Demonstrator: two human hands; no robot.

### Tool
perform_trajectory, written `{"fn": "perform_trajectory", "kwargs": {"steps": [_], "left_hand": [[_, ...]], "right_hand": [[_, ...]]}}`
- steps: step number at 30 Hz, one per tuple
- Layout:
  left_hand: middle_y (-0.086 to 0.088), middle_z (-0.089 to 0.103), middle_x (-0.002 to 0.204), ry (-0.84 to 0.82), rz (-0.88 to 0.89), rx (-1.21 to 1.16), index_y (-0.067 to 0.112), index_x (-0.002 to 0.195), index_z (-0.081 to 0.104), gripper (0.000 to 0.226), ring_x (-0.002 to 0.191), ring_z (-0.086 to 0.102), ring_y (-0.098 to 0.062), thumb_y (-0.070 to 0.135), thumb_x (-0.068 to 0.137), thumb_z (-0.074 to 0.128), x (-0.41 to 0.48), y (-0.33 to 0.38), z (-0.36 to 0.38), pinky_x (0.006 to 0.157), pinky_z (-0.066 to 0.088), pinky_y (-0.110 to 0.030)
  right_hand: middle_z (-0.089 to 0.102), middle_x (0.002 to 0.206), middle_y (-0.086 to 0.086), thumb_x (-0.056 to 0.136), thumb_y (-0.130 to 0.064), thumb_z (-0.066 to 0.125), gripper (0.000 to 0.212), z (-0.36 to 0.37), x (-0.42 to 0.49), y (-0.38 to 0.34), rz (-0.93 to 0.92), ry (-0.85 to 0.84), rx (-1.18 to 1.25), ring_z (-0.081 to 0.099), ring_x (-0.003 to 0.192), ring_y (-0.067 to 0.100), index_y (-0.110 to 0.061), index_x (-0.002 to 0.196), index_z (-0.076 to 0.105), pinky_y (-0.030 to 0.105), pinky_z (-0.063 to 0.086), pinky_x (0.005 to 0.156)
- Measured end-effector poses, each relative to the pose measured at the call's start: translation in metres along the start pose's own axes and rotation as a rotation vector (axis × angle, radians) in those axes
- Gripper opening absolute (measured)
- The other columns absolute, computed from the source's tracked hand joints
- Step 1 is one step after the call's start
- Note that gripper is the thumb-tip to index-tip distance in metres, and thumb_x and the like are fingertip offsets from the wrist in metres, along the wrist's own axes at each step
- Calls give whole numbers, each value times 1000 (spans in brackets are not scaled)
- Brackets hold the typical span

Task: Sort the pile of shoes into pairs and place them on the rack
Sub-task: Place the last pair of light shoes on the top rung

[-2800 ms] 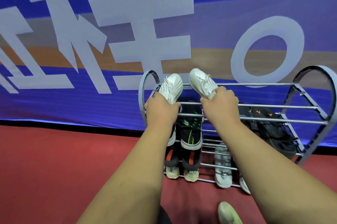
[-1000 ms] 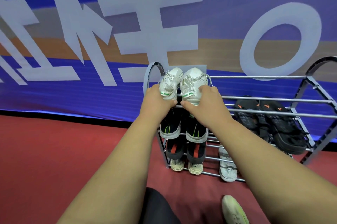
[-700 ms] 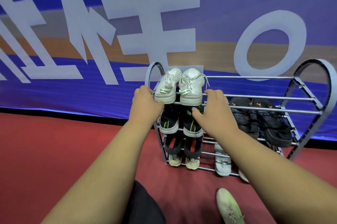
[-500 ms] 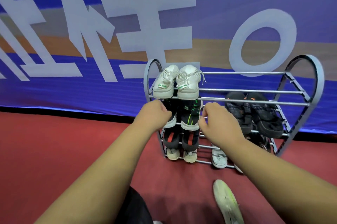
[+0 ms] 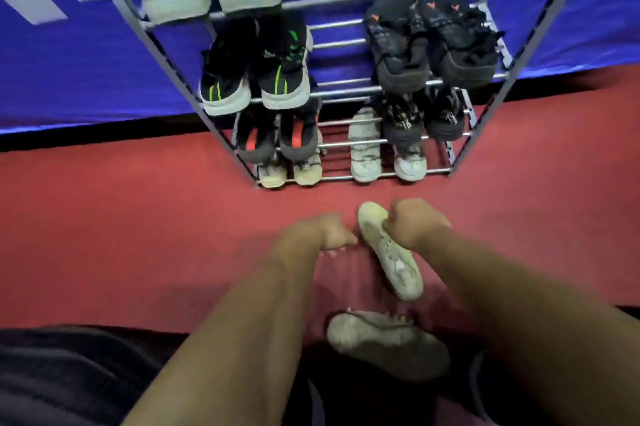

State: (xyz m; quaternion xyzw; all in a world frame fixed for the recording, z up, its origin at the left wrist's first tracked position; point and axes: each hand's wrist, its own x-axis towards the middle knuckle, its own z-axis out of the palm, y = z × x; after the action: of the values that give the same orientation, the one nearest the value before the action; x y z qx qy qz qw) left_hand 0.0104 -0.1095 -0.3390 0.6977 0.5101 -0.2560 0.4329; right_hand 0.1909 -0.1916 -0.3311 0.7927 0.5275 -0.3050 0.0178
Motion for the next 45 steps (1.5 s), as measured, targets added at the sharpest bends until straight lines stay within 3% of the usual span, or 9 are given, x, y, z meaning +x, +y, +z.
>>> {"fn": "perform_trajectory", "kwargs": {"steps": [7, 13, 19, 24, 29, 34, 38, 42, 45], "left_hand": [[5, 75, 78, -246, -71, 347, 20, 78, 76, 60, 73, 71, -21, 79, 65, 75, 50, -36, 118, 74, 58, -34], [-2, 76, 112, -277, -58, 446, 19, 119, 74, 48, 93, 73, -27, 38, 76, 85, 53, -52, 141, 92, 60, -38], [5, 78, 101, -379, -17, 480, 19, 115, 77, 99, 86, 75, -22, 71, 31, 83, 72, -52, 133, 88, 63, -38], [-6, 76, 93, -385, -19, 273, 9, 104, 77, 34, 76, 73, -23, 32, 79, 76, 44, -39, 89, 67, 61, -28], [-13, 81, 90, -149, -84, 238, 6, 93, 78, 40, 88, 79, -35, 33, 63, 79, 18, -43, -10, 77, 66, -49], [-6, 71, 89, 331, -263, 254, 8, 95, 72, 43, 82, 70, -27, 40, 70, 86, 1, -57, -58, 69, 53, -29], [-11, 60, 133, 463, -293, 286, 18, 135, 59, 84, 130, 52, -35, 58, 68, 90, 16, -63, 0, 101, 52, -44], [-15, 46, 142, 367, -181, 197, 18, 143, 53, 76, 133, 44, -37, 51, 82, 82, 28, -74, 94, 108, 48, -47], [-14, 45, 138, 543, -256, 135, 6, 138, 45, 77, 127, 47, -34, 48, 84, 79, 30, -75, 134, 104, 47, -45]], "right_hand": [[58, 134, 19, 85, -62, 46, 75, 91, 7, 68, 73, -187, -100, 56, 125, 39, -11, 139, 54, 43, 49, 102], [54, 135, 20, 85, -66, 49, 84, 119, 14, 69, 134, -255, -104, 58, 122, 40, -6, 144, 43, 44, 48, 101], [52, 137, 16, 76, -65, 79, 106, 130, 17, 65, 173, -271, -147, 58, 126, 37, -2, 147, 31, 45, 51, 101], [55, 135, 18, 95, -54, 54, 72, 133, 20, 64, 132, -206, -103, 61, 121, 35, -3, 144, 39, 42, 53, 99], [53, 140, 21, 100, -50, 51, 63, 121, 25, 65, 229, -134, -115, 56, 129, 40, -4, 143, 41, 47, 49, 106], [53, 142, 21, 101, -61, 43, 72, 118, 25, 60, 269, -127, -134, 56, 130, 39, -3, 143, 42, 46, 48, 106], [53, 141, 21, 100, -62, 41, 75, 125, 18, 50, 287, -115, -97, 58, 128, 39, -1, 144, 41, 47, 49, 106], [50, 142, 22, 102, -60, 38, 78, 134, 16, 44, 290, -153, -70, 56, 131, 39, 2, 148, 37, 46, 45, 106], [48, 139, 20, 96, -61, 46, 83, 142, 17, 46, 276, -152, -85, 57, 128, 38, 1, 150, 33, 47, 47, 103]]}}
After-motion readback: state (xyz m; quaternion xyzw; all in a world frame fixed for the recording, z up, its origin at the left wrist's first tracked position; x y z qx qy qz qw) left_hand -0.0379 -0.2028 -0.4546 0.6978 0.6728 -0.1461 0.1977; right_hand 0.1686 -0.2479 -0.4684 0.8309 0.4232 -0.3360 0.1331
